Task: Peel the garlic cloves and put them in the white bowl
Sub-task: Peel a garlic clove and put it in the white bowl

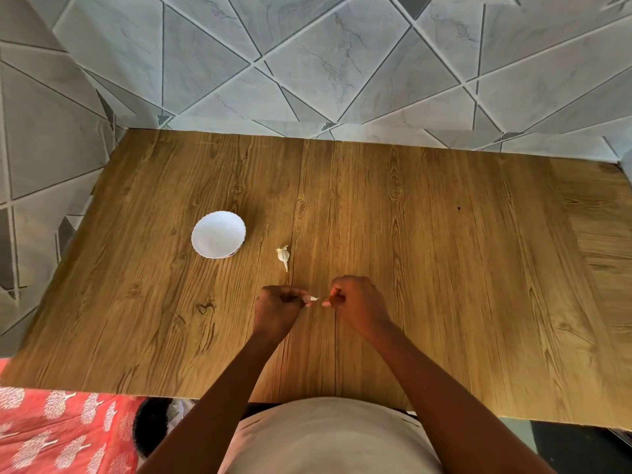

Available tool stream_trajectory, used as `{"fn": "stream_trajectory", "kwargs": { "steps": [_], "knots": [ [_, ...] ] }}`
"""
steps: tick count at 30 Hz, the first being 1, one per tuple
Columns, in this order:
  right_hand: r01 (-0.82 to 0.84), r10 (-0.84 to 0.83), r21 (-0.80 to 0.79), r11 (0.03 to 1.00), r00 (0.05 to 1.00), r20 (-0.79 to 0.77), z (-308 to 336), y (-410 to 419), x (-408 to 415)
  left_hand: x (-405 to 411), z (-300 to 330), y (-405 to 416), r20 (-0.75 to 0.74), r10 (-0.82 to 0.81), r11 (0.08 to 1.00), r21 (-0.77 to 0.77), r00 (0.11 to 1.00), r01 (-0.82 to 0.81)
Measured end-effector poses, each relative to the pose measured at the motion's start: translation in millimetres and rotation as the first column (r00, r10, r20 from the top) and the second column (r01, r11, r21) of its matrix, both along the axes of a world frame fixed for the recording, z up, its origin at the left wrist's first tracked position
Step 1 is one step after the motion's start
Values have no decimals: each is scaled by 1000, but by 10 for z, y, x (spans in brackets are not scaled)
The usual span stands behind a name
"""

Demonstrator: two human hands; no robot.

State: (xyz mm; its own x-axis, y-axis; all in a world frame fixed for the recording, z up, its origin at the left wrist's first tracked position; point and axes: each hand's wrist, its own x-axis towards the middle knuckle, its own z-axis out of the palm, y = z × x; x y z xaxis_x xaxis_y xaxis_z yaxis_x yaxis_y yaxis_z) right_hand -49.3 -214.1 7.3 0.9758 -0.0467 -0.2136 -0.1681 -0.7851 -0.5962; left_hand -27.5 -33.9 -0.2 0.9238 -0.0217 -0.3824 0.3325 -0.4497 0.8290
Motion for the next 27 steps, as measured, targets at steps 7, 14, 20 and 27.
{"fn": "stream_trajectory", "kwargs": {
  "steps": [7,14,20,27],
  "knots": [
    [-63,67,197,978,998,-14,-50,87,-70,-6,-9,-4,9,-21,1000,-12,1000,21],
    [-139,128,71,988,982,140,-80,157,-20,-20,-40,-26,38,-35,999,34,999,34],
    [-312,400,-301,901,867,297,-51,175,-44,6,-42,-41,-16,13,1000,-11,1000,-13],
    [99,-89,319,943,995,-46,-103,274,22,18,-49,-43,-12,13,998,-56,1000,-14]
  ]
}}
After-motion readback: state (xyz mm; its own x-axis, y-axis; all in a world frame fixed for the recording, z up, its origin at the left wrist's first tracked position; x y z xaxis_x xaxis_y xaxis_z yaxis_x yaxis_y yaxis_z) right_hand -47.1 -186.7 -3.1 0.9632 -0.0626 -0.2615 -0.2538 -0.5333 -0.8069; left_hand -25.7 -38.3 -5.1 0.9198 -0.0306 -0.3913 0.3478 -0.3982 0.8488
